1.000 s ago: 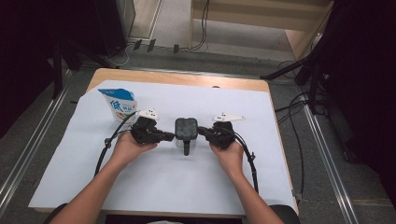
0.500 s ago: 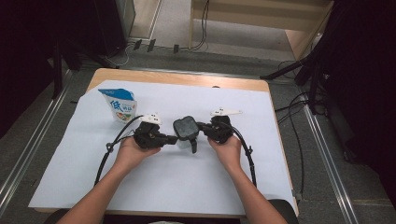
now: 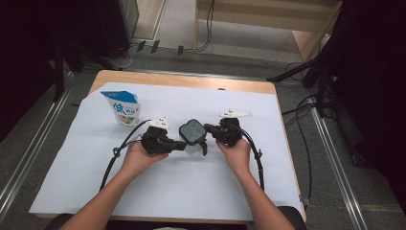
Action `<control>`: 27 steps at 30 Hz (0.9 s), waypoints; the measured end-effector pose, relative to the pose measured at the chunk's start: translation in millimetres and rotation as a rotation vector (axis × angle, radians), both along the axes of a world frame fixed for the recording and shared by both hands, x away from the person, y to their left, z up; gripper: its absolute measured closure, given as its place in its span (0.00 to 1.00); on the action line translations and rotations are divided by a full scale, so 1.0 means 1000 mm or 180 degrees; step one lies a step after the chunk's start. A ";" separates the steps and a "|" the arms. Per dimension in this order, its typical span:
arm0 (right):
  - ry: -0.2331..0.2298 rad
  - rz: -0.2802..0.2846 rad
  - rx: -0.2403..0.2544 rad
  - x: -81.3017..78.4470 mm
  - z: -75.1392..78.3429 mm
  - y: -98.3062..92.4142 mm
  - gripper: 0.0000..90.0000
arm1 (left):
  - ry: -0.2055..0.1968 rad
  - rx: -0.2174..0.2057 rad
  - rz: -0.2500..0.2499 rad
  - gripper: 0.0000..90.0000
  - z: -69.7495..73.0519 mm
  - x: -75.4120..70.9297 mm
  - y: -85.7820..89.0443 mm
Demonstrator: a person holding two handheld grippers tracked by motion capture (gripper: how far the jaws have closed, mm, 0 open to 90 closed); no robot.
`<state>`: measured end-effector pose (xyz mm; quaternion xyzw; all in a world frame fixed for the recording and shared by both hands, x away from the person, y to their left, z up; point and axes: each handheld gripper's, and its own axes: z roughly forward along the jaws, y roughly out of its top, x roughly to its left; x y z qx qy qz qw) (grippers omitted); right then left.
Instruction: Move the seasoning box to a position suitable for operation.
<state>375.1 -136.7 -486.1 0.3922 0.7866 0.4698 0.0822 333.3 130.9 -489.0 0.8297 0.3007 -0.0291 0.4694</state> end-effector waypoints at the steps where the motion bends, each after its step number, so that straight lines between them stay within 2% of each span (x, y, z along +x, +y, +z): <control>1: 0.0012 -0.0007 0.0017 -0.002 0.002 -0.002 1.00 | -0.0019 0.0018 0.0004 0.99 0.002 0.000 0.002; 3: -0.0036 -0.0002 0.0024 -0.005 0.004 -0.005 1.00 | -0.0042 0.0019 -0.0002 0.99 0.006 0.001 0.008; 6: -0.0024 0.0007 0.0015 -0.016 0.006 -0.010 1.00 | -0.0038 -0.0024 0.0073 1.00 0.008 0.007 0.019; 8: -0.0033 0.0020 -0.0008 -0.019 0.007 -0.011 1.00 | -0.0052 0.0002 0.0123 1.00 0.008 0.012 0.024; 11: -0.0050 0.0013 -0.0030 -0.029 0.009 -0.014 1.00 | 0.0000 0.0052 0.0134 1.00 0.007 0.019 0.029; 12: -0.0029 0.0017 -0.0004 -0.032 0.009 -0.015 1.00 | -0.0016 0.0099 0.0145 1.00 0.008 0.022 0.030; 16: 0.0027 0.0031 -0.0007 -0.048 0.010 -0.019 1.00 | -0.0038 0.0056 0.0163 1.00 0.010 0.030 0.033; 22: 0.0066 0.0088 0.0015 -0.068 0.010 -0.023 1.00 | 0.0015 0.0085 0.0200 1.00 0.006 0.042 0.034; 24: 0.0106 0.0143 -0.0015 -0.077 0.005 -0.020 1.00 | 0.0015 0.0091 0.0219 1.00 0.004 0.045 0.033; 27: 0.0137 0.0204 -0.0038 -0.081 0.002 -0.015 1.00 | 0.0019 0.0091 0.0222 1.00 0.003 0.048 0.032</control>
